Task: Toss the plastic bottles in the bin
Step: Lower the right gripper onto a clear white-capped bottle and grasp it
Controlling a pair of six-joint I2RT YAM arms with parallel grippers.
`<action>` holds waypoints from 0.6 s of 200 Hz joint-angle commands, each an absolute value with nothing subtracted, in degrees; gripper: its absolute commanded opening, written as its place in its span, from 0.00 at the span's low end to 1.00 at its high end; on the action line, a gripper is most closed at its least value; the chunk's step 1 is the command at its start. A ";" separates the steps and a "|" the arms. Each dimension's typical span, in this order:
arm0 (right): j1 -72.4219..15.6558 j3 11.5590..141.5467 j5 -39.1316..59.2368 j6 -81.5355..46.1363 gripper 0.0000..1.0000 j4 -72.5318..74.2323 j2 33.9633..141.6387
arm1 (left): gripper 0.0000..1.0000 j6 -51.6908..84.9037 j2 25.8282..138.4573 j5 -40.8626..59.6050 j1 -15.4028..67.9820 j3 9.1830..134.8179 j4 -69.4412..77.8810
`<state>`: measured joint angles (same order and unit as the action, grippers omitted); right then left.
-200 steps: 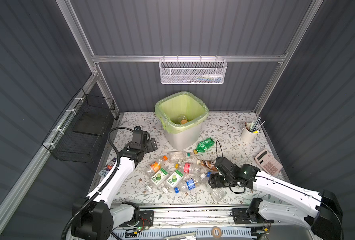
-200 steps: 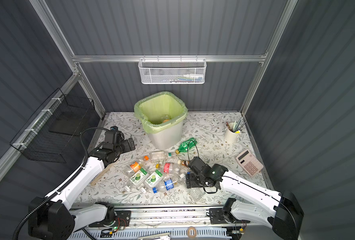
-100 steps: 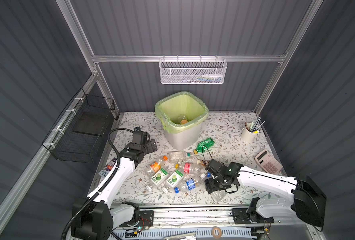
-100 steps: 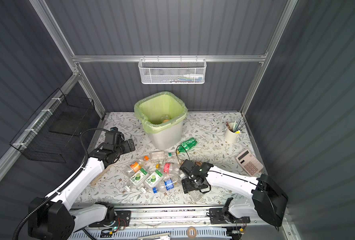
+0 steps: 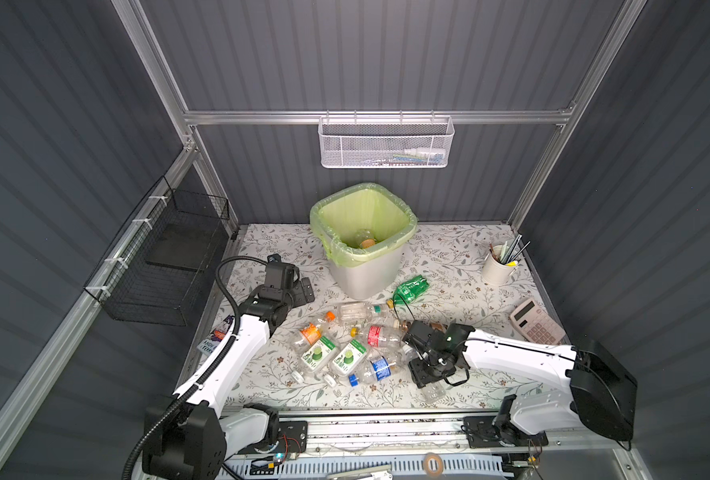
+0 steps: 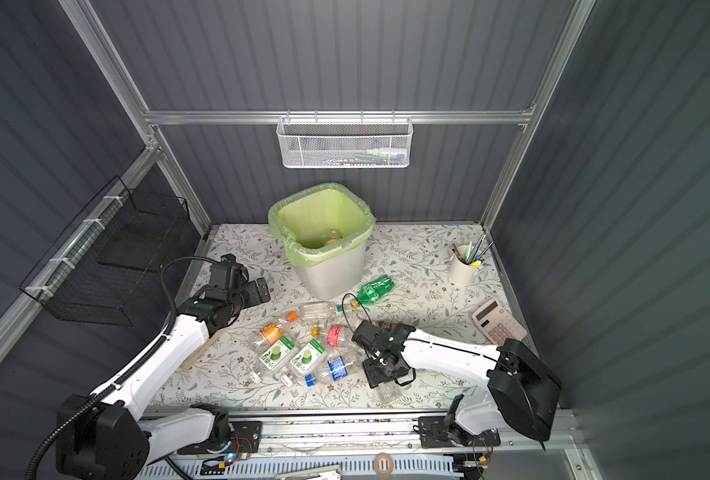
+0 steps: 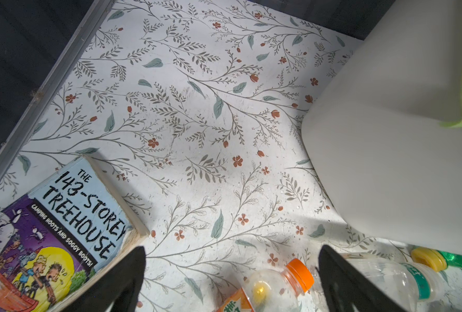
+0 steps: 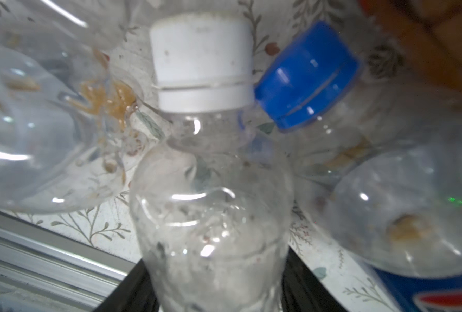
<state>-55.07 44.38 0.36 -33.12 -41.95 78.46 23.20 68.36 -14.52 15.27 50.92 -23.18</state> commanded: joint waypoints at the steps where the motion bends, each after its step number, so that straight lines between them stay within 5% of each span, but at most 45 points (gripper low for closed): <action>1: -55.37 45.35 -1.74 -32.18 0.60 -43.24 75.30 | 1.00 24.08 67.24 -15.12 14.94 50.61 -24.30; 70: -54.14 48.90 -11.34 -31.42 0.58 -40.20 60.54 | 1.00 24.74 66.96 -15.59 14.90 50.27 -24.06; 120: -43.64 51.89 -13.17 -27.92 0.56 -29.00 48.96 | 1.00 24.68 66.59 -15.99 14.94 50.18 -24.10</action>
<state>-48.29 49.17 -10.61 -30.70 -36.42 52.60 23.86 67.70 -15.20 15.27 50.89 -23.20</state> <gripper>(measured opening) 0.566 0.997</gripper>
